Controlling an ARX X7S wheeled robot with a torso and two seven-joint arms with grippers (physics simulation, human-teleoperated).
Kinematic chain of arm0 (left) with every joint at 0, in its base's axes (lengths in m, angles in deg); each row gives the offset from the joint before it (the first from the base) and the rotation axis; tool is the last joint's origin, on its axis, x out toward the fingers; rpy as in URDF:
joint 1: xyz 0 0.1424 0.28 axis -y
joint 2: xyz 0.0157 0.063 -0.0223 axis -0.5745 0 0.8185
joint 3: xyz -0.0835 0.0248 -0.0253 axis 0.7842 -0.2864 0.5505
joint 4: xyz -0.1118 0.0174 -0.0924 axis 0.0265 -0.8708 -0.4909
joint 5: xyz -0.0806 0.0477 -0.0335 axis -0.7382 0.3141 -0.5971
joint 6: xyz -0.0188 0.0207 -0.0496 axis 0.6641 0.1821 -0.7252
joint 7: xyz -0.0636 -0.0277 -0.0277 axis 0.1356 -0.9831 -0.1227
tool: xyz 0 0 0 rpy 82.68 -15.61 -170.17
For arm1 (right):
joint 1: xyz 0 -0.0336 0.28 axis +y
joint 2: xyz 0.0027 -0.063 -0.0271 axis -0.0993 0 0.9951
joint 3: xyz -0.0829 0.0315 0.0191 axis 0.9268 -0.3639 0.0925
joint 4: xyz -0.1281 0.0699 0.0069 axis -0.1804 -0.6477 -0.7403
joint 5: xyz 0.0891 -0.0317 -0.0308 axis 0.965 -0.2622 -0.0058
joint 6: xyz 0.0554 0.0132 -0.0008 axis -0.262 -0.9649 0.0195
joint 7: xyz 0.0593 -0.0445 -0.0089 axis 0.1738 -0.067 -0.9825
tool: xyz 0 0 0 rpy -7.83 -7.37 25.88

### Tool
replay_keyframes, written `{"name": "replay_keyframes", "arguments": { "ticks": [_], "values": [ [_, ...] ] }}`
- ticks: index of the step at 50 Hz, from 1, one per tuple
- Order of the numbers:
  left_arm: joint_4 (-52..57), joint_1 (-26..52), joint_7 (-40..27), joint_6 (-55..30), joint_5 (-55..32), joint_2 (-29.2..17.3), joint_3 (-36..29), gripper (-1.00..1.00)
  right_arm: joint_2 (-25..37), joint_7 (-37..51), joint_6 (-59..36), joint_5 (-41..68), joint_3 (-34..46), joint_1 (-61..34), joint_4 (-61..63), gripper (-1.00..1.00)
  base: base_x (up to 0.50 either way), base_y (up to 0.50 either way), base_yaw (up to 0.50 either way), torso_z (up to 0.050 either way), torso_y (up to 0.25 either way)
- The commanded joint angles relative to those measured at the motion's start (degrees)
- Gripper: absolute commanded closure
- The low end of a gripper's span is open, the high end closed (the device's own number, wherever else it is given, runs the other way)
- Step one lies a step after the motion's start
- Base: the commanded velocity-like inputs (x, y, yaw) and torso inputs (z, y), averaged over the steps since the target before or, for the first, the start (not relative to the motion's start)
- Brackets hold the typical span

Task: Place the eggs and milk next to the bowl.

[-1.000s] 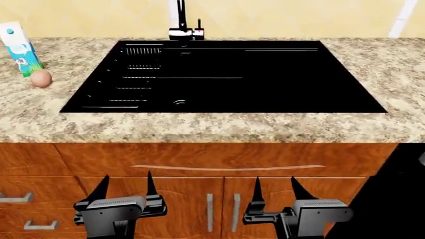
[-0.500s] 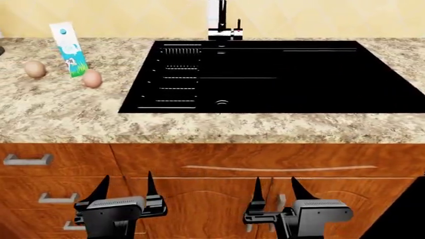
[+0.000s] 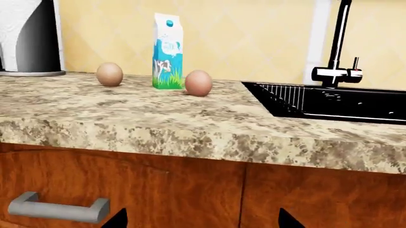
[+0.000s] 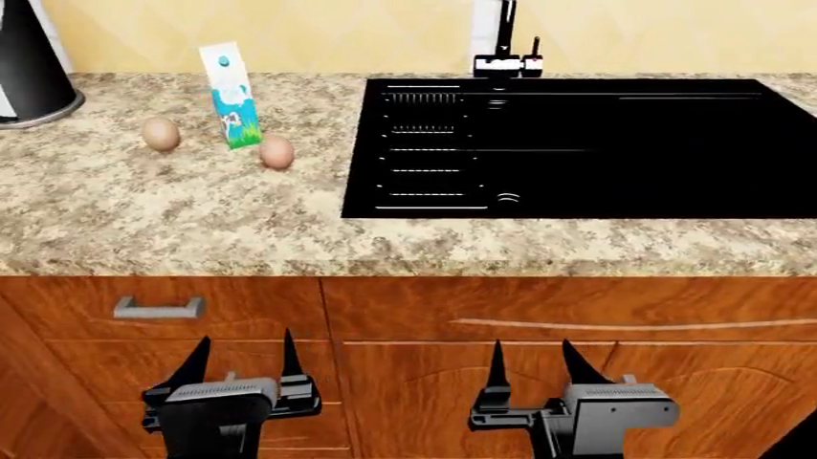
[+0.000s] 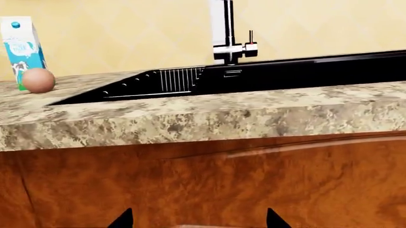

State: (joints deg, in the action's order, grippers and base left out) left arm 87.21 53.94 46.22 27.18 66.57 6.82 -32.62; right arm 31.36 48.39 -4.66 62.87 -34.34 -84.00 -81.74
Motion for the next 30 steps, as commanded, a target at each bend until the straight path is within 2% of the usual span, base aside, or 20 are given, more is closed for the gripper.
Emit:
{"name": "replay_keyframes", "arguments": {
  "ticks": [1,30],
  "values": [
    [0.0,0.0,-0.3,0.1,-0.3,-0.3,-0.4,-1.00,0.3,0.4,0.2,0.4,0.3,0.0,0.0,-1.00,0.01,0.50,0.00,0.000,0.000],
    [-0.3,0.2,-1.0,0.6,-0.9,-1.1,-1.5,-1.00,1.0,1.1,0.3,1.0,1.3,-0.2,-0.1,-1.00,0.01,0.50,0.00,0.000,0.000]
  ]
}}
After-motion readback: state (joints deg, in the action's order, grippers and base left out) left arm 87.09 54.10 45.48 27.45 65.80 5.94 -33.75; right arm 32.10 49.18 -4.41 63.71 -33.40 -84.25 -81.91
